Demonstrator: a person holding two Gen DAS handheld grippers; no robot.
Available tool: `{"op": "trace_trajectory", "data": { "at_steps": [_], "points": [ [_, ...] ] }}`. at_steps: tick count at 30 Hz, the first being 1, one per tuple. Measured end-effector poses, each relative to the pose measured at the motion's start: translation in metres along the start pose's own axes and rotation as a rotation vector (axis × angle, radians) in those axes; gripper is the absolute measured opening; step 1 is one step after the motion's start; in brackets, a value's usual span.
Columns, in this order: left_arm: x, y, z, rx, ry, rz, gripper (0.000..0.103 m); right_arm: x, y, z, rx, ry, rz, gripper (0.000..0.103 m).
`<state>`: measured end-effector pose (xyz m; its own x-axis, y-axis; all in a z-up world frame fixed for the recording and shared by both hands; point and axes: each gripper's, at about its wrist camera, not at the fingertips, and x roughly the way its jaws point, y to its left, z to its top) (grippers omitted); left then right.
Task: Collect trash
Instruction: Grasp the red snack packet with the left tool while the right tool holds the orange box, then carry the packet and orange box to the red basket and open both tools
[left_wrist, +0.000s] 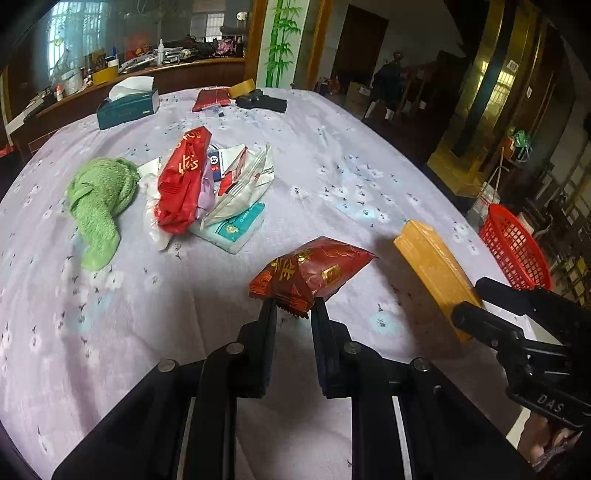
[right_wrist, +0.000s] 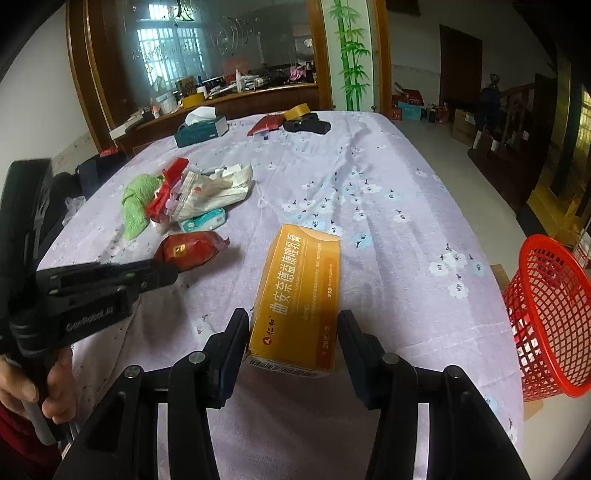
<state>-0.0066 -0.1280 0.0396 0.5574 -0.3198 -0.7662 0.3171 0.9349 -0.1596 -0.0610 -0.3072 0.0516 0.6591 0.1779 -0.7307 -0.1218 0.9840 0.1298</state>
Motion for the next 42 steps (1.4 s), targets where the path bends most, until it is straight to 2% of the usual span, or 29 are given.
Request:
{"op": "trace_trajectory", "data": {
  "at_steps": [3, 13, 23, 30, 36, 42],
  "points": [
    [-0.006, -0.004, -0.004, 0.012, -0.021, 0.015, 0.018, -0.004, 0.001, -0.002, -0.001, -0.007, -0.006, 0.054],
    [-0.016, -0.017, -0.007, 0.031, -0.037, 0.0, 0.018, -0.019, -0.003, -0.003, 0.016, -0.034, -0.02, 0.054],
    [-0.017, -0.044, 0.004, 0.079, -0.045, -0.026, 0.018, -0.04, -0.023, -0.003, 0.066, -0.075, -0.04, 0.054],
    [-0.014, -0.094, 0.021, 0.153, -0.05, -0.099, 0.018, -0.08, -0.085, -0.002, 0.19, -0.156, -0.106, 0.054],
    [0.0, -0.156, 0.041, 0.232, -0.037, -0.181, 0.018, -0.121, -0.158, -0.01, 0.322, -0.224, -0.194, 0.054],
    [0.024, -0.227, 0.057, 0.286, -0.005, -0.272, 0.018, -0.14, -0.225, -0.018, 0.435, -0.242, -0.241, 0.054]
  ]
}}
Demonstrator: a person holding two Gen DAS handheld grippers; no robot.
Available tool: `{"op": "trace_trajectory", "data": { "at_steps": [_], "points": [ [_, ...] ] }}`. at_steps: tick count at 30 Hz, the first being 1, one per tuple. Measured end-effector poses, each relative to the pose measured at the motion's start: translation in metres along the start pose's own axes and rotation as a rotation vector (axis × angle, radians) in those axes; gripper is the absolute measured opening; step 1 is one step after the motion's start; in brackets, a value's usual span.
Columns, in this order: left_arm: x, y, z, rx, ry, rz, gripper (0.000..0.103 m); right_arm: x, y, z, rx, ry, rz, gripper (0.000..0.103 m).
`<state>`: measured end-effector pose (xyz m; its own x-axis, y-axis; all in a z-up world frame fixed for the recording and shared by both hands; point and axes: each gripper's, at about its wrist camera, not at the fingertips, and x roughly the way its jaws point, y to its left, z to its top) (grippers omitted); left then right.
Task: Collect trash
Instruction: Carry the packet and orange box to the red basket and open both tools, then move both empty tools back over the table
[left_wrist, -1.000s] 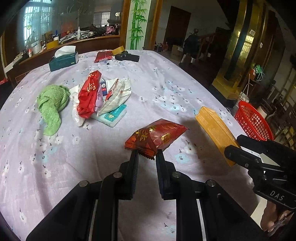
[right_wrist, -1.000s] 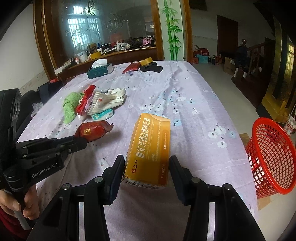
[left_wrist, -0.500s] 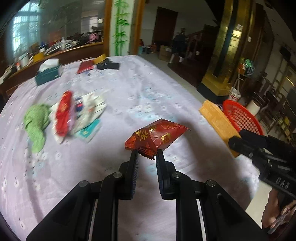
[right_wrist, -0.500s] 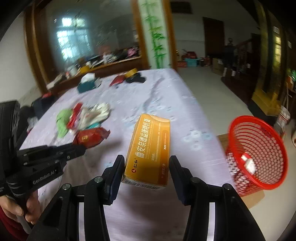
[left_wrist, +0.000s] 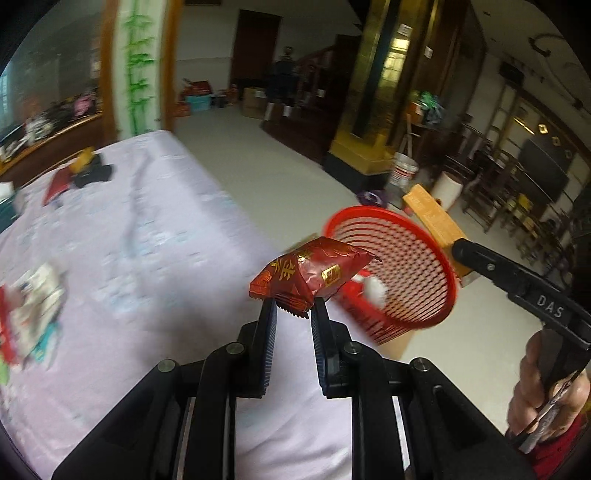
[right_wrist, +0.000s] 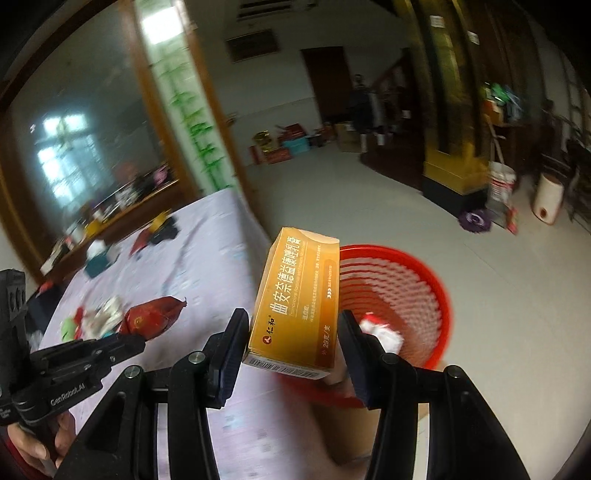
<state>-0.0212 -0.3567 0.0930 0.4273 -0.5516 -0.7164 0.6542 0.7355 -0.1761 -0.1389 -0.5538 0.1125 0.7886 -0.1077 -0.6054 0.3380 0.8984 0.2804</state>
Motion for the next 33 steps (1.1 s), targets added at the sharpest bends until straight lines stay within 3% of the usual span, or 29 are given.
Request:
{"op": "trace_trajectory", "data": {
  "at_steps": [9, 11, 12, 13, 21, 26, 33],
  "points": [
    [0.074, -0.05, 0.033, 0.033, 0.069, -0.056, 0.019, 0.017, -0.048, 0.02, 0.069, 0.004, -0.005, 0.054],
    [0.084, -0.054, 0.037, 0.033, 0.07, -0.045, 0.03, 0.024, -0.05, 0.021, 0.066, 0.008, -0.016, 0.055],
    [0.084, -0.053, 0.037, 0.03, 0.068, -0.044, 0.044, 0.025, -0.053, 0.022, 0.073, 0.008, -0.027, 0.055],
    [0.082, -0.052, 0.036, 0.027, 0.061, -0.043, 0.049, 0.025, -0.053, 0.022, 0.079, 0.007, -0.033, 0.057],
    [0.036, -0.025, 0.016, 0.016, 0.0, 0.02, 0.054, 0.008, -0.036, 0.014, 0.062, -0.017, 0.023, 0.057],
    [0.006, 0.007, -0.005, -0.033, -0.016, 0.071, 0.057, 0.007, 0.01, 0.002, -0.002, 0.001, 0.08, 0.064],
    [-0.038, 0.058, -0.038, -0.113, -0.028, 0.173, 0.057, 0.024, 0.085, -0.022, -0.143, 0.068, 0.152, 0.064]
  ]
}}
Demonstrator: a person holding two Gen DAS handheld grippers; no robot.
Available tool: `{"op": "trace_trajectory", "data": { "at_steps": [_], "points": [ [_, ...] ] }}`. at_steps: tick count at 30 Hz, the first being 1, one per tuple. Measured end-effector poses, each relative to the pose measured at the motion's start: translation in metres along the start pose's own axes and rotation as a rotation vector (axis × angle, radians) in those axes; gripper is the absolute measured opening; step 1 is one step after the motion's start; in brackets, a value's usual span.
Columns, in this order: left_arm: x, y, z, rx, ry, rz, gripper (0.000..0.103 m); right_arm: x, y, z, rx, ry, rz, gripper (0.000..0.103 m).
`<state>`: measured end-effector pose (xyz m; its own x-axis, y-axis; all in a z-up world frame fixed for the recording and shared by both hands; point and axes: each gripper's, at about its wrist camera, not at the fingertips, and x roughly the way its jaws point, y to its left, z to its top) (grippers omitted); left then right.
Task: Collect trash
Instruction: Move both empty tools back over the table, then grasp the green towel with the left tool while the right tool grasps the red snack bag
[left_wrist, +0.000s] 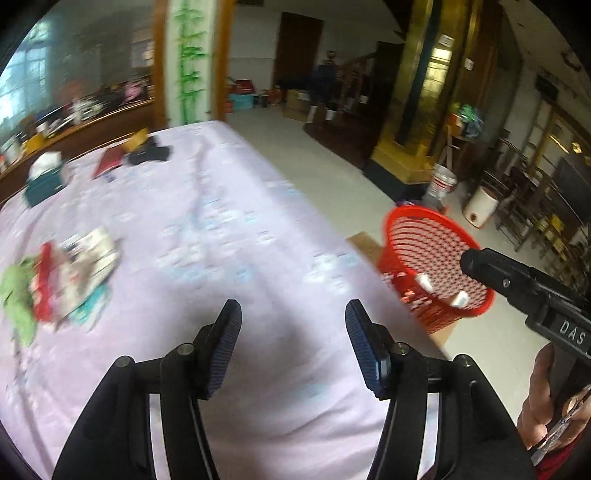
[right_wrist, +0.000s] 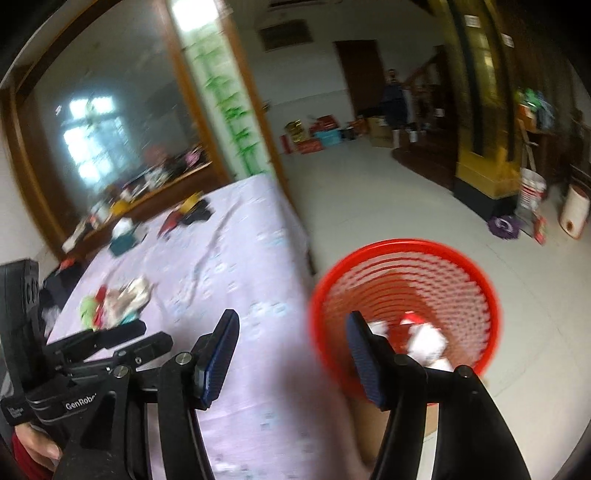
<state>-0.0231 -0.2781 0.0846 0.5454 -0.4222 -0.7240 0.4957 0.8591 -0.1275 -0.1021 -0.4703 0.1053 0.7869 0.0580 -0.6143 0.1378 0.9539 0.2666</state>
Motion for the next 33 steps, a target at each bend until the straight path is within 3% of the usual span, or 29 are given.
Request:
{"op": "trace_trajectory", "data": {
  "at_steps": [10, 17, 23, 30, 32, 33],
  "points": [
    [-0.065, 0.135, -0.017, -0.241, -0.077, 0.145, 0.057, 0.032, 0.093, -0.013, -0.158, 0.072, 0.105, 0.065],
    [-0.099, 0.242, -0.011, -0.35, -0.11, 0.368, 0.067, 0.042, 0.136, -0.013, -0.232, 0.113, 0.187, 0.065],
    [-0.066, 0.32, -0.01, -0.478, -0.032, 0.414, 0.067, 0.048, 0.174, -0.015, -0.289, 0.125, 0.231, 0.065],
    [0.0, 0.337, 0.001, -0.444, 0.061, 0.352, 0.067, 0.058, 0.195, -0.013, -0.301, 0.162, 0.269, 0.065],
    [0.015, 0.341, -0.002, -0.452, 0.082, 0.368, 0.06, 0.063, 0.201, -0.012, -0.302, 0.172, 0.278, 0.065],
    [0.02, 0.342, -0.006, -0.455, 0.088, 0.37, 0.05, 0.065, 0.206, -0.01, -0.307, 0.175, 0.285, 0.065]
  ]
}}
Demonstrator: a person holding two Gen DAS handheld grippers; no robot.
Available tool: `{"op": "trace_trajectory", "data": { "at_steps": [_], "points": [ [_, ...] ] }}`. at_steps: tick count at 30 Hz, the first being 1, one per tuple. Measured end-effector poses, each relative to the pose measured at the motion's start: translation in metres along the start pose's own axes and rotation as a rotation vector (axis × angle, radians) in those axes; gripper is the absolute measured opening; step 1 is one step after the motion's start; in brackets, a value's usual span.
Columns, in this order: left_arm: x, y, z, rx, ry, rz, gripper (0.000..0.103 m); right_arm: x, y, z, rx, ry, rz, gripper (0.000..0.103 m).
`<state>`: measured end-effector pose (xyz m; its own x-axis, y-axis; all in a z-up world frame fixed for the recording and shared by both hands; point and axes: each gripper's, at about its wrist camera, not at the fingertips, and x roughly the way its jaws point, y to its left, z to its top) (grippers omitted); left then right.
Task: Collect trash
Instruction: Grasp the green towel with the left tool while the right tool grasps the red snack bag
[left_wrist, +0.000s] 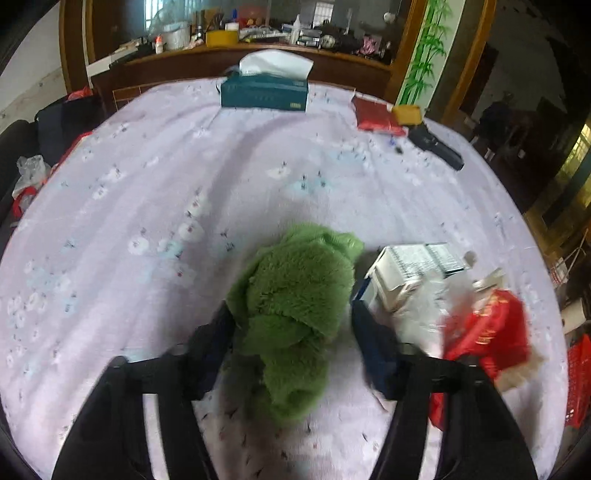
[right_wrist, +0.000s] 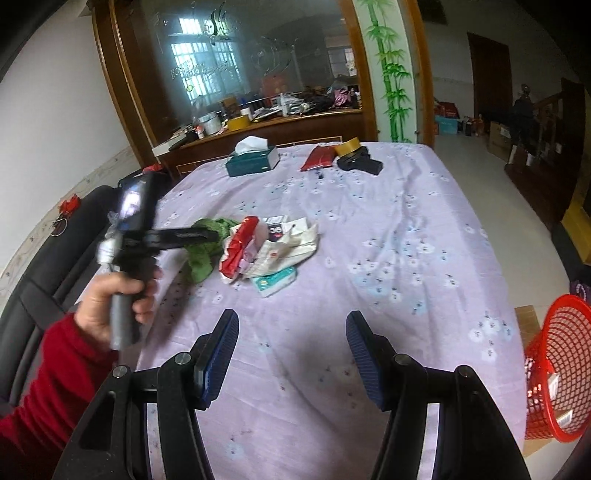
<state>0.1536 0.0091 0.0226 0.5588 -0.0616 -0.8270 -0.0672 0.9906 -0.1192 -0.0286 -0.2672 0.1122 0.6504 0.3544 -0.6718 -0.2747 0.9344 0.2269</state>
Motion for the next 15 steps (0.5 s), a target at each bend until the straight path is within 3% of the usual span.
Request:
{"op": "trace_trajectory", "data": {
  "at_steps": [4, 9, 15],
  "points": [
    [-0.004, 0.007, -0.007, -0.01, -0.022, -0.015, 0.037, 0.019, 0.013, 0.014, -0.012, 0.023, 0.034, 0.065],
    [-0.04, 0.017, -0.018, -0.035, -0.084, -0.055, 0.037, 0.054, 0.03, 0.039, -0.018, 0.041, 0.092, 0.064],
    [-0.083, 0.024, -0.039, -0.033, -0.149, -0.055, 0.037, 0.117, 0.047, 0.074, -0.061, 0.081, 0.038, 0.046]
  ]
}}
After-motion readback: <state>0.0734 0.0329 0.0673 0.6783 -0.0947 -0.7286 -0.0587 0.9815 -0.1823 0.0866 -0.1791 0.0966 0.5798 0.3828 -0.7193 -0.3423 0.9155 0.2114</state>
